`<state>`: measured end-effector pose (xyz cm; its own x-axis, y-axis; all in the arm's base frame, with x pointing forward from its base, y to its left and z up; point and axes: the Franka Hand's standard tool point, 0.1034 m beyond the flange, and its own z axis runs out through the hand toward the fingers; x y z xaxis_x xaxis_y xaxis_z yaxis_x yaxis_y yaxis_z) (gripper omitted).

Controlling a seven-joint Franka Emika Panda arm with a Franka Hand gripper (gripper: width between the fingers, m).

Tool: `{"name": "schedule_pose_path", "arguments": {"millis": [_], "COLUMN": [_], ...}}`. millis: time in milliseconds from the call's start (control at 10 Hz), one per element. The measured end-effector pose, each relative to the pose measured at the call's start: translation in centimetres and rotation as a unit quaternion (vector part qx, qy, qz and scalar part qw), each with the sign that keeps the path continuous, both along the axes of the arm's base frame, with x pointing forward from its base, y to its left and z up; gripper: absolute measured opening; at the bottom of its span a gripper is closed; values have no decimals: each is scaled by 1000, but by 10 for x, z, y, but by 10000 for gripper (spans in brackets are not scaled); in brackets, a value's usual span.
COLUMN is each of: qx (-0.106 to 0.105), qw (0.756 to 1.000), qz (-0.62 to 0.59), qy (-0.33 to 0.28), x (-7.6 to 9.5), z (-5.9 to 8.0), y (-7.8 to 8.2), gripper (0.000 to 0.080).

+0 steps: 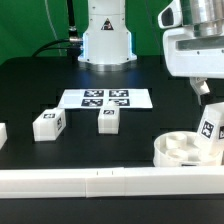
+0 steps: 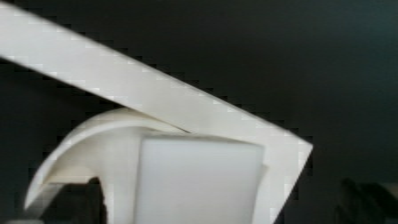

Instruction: Assemble stool

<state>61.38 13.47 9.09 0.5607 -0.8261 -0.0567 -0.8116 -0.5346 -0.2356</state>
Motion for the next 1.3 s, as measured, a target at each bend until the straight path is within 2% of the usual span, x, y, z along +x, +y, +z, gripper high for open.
{"name": "schedule_pose_path", "arguments": {"millis": [300, 400, 700, 900, 1100, 1300], "qx": [-36, -35, -54, -75, -99, -116], "qw": [981, 981, 955, 919, 865, 809], "qz": [188, 189, 287, 383, 486, 569], "qy": [-30, -32, -48, -61, -77, -87], "x": [4, 4, 5, 4, 7, 8], "z": [5, 8, 7, 5, 7, 6], "y": [1, 4, 2, 0, -4, 0], "gripper": [649, 649, 649, 649, 649, 649]}}
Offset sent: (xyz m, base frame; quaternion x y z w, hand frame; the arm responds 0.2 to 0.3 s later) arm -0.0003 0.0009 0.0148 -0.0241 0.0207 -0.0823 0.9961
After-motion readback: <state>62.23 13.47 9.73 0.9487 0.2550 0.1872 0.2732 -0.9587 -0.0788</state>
